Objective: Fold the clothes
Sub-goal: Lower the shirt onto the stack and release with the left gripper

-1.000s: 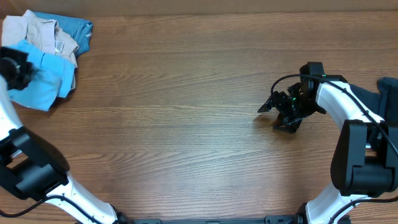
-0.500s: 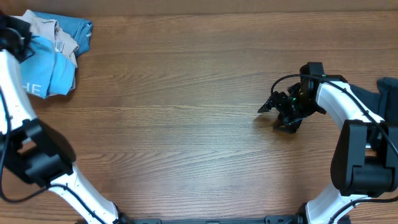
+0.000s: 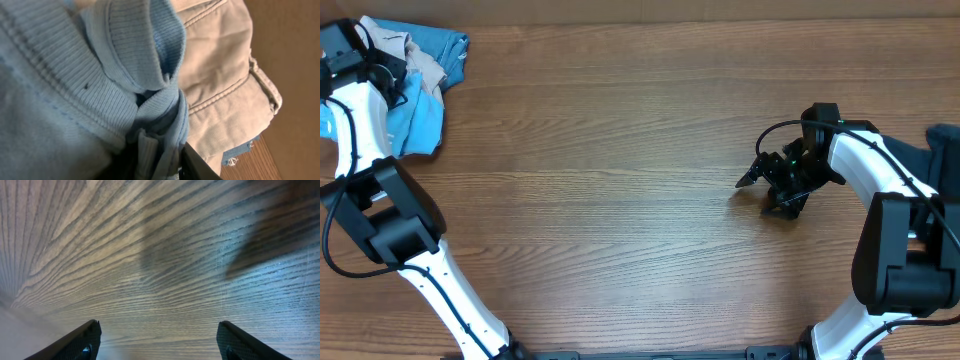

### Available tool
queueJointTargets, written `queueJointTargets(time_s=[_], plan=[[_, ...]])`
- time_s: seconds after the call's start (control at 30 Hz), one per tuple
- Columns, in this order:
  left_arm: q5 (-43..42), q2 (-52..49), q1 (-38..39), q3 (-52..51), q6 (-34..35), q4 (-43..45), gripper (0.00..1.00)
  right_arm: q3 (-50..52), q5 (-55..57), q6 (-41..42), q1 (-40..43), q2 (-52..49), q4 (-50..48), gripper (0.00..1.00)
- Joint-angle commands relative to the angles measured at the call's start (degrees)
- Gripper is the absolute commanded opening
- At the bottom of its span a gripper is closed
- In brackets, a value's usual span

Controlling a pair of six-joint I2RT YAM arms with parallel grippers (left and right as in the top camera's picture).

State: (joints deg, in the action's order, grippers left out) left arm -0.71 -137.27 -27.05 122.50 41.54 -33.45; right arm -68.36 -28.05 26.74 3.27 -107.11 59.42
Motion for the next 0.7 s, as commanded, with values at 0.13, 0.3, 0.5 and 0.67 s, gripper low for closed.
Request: queueJointTargets(time_s=[0.13, 0.3, 0.5, 0.67], plan=[[-3.50, -1.68, -4.79, 20.85, -6.69, -13.38, 0.85, -0.63, 0.35, -1.51, -0.04, 0.59, 0.72, 0.78], [-10.62, -1.68, -4.63, 36.83, -6.84, -23.21, 1.00, -0.63, 0.33, -1.70, -0.04, 0.59, 0.76, 0.78], [-19.45, -1.62, -4.76, 57.64, -14.75, -46.99, 0.16, -0.63, 0.31, -1.68, -0.04, 0.59, 0.50, 0.78], [-13.35, 3.02, -3.76, 57.48, -21.07, -63.36, 0.14, -0.63, 0.28, -1.68, -0.04, 0.59, -0.52, 0.78]])
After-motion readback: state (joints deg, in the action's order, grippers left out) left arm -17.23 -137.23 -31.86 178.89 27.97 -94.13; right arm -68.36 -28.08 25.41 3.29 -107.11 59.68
